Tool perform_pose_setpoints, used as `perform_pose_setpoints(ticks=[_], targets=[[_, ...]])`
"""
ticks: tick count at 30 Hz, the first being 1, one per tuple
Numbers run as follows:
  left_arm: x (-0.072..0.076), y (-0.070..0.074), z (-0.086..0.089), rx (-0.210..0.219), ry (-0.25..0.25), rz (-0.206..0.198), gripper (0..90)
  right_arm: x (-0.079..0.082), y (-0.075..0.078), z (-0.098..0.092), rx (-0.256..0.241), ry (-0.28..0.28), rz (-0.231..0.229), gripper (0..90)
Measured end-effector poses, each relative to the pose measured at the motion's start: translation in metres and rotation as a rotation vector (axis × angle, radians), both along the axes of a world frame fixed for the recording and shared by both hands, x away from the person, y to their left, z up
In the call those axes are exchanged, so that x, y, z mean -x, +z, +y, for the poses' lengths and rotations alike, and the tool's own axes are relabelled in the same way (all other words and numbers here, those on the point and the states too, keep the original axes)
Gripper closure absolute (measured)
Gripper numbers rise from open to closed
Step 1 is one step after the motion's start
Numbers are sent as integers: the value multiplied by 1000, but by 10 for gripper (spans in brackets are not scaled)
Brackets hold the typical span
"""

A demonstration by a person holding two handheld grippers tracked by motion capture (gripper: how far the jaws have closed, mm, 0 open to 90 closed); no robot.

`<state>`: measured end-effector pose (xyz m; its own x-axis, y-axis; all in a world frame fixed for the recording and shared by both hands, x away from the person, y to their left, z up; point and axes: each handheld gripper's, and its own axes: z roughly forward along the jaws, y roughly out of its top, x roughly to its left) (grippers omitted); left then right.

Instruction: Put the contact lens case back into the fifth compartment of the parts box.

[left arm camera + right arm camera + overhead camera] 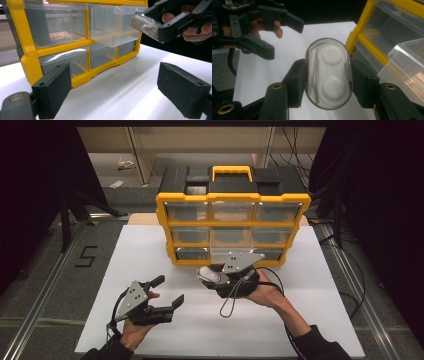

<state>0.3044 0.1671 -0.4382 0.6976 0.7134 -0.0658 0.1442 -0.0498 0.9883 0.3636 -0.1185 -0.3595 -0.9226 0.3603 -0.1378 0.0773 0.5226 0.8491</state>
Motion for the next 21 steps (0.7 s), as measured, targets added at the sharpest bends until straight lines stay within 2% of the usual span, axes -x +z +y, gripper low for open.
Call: perform_pose_setpoints(ticks=[21], targets=[[0, 0, 0, 0, 2, -1, 117, -4, 22, -10, -91, -49, -36, 494]])
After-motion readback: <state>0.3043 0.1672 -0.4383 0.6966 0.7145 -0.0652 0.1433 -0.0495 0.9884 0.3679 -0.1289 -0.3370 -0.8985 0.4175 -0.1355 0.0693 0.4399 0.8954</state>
